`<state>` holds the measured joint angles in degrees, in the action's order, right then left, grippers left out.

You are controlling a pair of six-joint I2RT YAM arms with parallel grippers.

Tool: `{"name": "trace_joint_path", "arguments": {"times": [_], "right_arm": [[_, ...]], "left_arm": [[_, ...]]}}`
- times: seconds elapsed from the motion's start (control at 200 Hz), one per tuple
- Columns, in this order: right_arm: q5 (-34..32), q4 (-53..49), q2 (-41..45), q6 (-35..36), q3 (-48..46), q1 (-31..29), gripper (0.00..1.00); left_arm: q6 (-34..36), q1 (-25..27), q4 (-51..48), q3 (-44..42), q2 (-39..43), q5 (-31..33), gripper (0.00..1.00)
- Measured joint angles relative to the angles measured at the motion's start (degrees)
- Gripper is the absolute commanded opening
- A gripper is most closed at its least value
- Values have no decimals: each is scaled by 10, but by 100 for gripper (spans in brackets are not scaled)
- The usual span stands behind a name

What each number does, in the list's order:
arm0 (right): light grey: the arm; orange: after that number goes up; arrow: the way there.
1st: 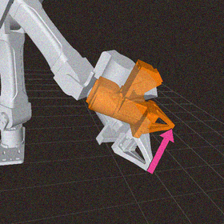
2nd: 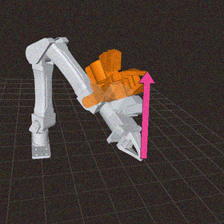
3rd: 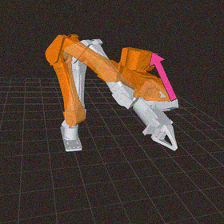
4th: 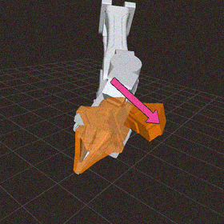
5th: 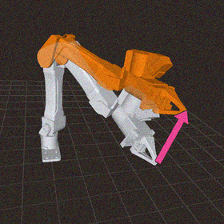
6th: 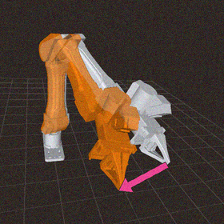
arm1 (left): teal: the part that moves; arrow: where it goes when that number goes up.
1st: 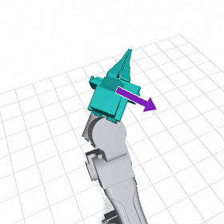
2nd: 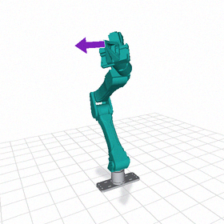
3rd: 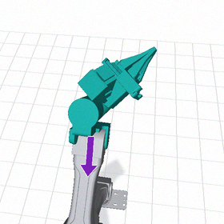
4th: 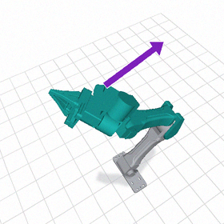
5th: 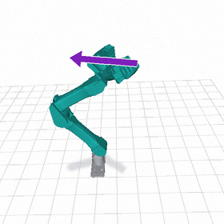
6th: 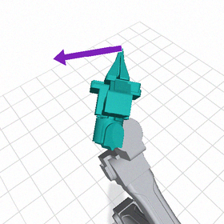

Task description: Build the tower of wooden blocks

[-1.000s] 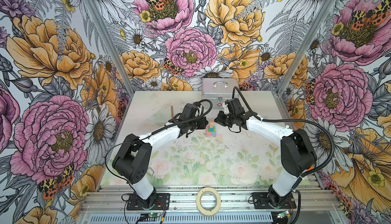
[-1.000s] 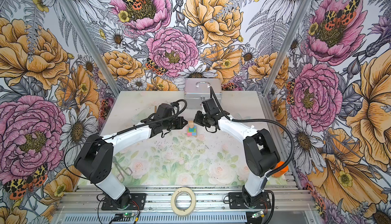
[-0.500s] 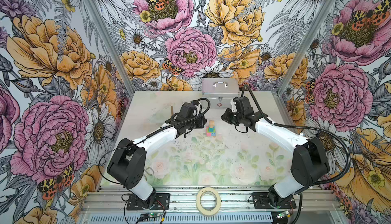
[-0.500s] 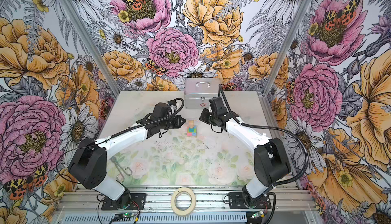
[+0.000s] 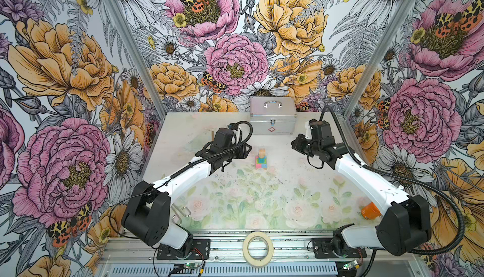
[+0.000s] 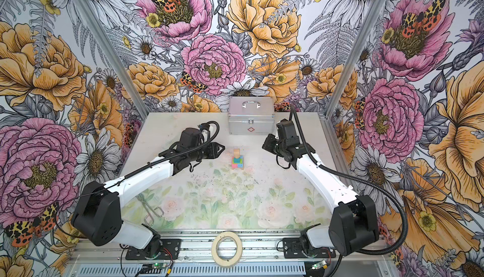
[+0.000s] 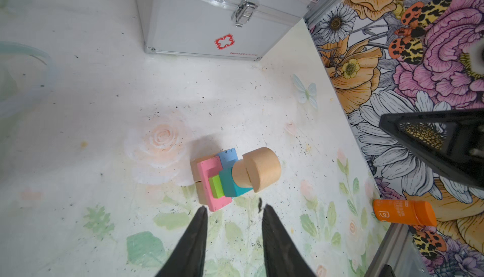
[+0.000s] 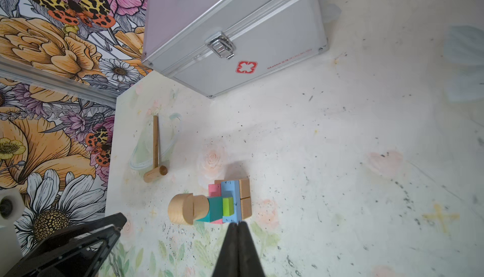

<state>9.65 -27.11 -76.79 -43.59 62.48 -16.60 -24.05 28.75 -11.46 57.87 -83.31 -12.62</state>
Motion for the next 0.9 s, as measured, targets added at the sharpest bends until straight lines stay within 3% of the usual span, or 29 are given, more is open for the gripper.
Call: {"name": "trace_joint_path", "arguments": {"times": [0.11, 0.22, 0.285, 0.44, 0.625, 0.771, 0.896], "right_arm": [[-8, -19, 36, 21, -14, 37, 63], [-25, -32, 74, 46, -24, 79, 82], [-49, -37, 99, 60, -30, 99, 85], [-141, -34, 154, 106, -47, 113, 92], [-269, 28, 195, 170, -116, 113, 100], [-353, 120, 209, 209, -216, 113, 100], [-384, 230, 212, 245, -308, 113, 100]], "left_arm": [[7, -27, -12, -21, 44, 20, 71], [15, -67, -24, -52, 116, 56, 87], [20, -89, -29, -72, 167, 95, 99], [46, -116, -33, -120, 276, 233, 99], [109, -139, 44, -215, 317, 377, 99], [151, -177, 145, -323, 313, 423, 99], [176, -203, 245, -392, 298, 427, 99]]}}
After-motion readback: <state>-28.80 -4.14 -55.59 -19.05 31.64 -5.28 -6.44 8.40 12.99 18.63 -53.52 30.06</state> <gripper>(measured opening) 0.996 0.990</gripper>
